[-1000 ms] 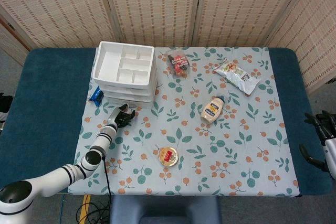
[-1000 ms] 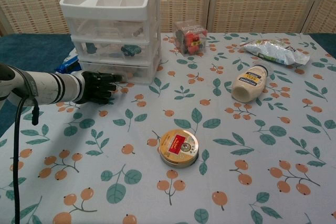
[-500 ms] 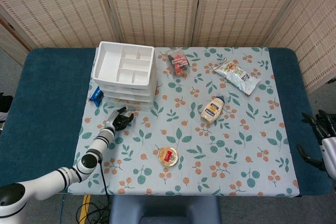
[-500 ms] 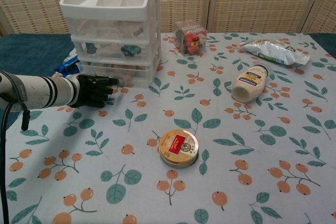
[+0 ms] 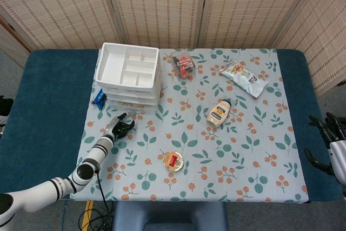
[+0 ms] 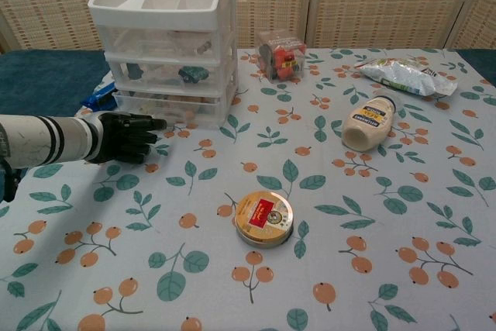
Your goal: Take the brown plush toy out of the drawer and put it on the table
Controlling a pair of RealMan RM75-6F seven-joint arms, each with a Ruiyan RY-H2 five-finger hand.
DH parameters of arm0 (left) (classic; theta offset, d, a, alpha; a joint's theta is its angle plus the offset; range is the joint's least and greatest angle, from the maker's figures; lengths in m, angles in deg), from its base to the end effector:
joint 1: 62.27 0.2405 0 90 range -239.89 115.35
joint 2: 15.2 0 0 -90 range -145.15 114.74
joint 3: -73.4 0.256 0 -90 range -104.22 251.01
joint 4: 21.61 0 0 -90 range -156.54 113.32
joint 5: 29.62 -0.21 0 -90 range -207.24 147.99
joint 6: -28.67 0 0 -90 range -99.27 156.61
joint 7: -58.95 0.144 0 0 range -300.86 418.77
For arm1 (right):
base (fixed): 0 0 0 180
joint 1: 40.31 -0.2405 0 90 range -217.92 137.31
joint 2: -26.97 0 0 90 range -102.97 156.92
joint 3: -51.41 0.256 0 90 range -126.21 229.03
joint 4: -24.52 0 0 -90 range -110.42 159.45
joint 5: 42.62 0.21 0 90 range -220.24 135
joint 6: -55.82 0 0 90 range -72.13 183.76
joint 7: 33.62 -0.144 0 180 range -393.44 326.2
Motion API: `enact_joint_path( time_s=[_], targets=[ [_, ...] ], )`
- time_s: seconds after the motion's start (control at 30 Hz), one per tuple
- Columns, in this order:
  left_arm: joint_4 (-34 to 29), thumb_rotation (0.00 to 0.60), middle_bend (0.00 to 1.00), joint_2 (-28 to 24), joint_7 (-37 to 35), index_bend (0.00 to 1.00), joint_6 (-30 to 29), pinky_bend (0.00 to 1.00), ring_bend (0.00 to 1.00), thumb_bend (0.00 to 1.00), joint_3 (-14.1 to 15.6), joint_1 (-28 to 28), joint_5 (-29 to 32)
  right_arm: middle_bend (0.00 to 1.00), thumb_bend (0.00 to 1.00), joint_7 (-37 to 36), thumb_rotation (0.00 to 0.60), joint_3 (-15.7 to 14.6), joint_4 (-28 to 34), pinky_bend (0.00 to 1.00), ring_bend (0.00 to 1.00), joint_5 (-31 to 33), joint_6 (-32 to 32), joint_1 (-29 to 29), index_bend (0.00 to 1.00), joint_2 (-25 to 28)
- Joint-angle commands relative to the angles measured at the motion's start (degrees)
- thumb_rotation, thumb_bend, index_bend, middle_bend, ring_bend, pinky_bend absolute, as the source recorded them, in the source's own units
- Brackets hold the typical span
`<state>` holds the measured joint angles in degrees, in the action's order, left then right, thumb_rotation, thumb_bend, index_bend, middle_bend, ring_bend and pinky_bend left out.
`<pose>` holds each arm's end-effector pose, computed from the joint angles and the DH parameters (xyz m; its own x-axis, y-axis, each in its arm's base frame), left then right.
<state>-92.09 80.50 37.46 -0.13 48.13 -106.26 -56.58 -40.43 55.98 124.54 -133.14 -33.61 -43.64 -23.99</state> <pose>-0.1797 0.3887 -0.0550 -0.7297 0.3310 0.5983 0.6727 0.5042 0.5415 -0.2828 -0.1768 0.2256 0.3723 0.0871 0.9240 -0.9214 -0.0845 0.3792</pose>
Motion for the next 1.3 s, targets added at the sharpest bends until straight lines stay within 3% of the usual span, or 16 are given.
enact_joint_path(
  time_s=[0.03,0.17,0.33,0.73,1.3],
  targets=[
    [-7.8,0.600,1.00,-4.5,1.0,0.22,-4.5,1.00,1.00,0.48,0.3,3.1,-5.0,0.26,0.36,-0.1,0.600,0.0,-0.1,0.18,0.08,-0.1,0.1,-0.1,0.09,-0.2],
    [-12.6,0.600,1.00,-7.4,3.7,0.25,-9.2,1.00,1.00,0.48,1.1,4.5,-11.8,0.26,0.36,-0.2,0.600,-0.1,-0.4,0.18,0.08,-0.3,0.2,-0.3,0.09,-0.6],
    [-12.0,0.600,1.00,-7.7,8.1,0.28,-13.1,1.00,1.00,0.48,2.9,3.6,-18.4,0.26,0.36,-0.5,0.600,0.0,-0.7,0.18,0.08,-0.5,0.3,-0.5,0.09,-1.0],
    [-4.9,0.600,1.00,-4.6,17.1,0.30,-14.5,1.00,1.00,0.48,5.6,-1.4,-16.8,0.26,0.36,-1.0,0.600,-0.2,-1.1,0.18,0.08,-0.4,-0.4,0.0,0.09,-1.0],
    [2.8,0.600,1.00,0.8,22.0,0.31,-17.0,1.00,1.00,0.48,5.9,-4.0,-14.4,0.26,0.36,-2.1,0.600,-0.2,-2.3,0.18,0.08,0.4,-1.3,0.8,0.09,-1.2]
  ],
)
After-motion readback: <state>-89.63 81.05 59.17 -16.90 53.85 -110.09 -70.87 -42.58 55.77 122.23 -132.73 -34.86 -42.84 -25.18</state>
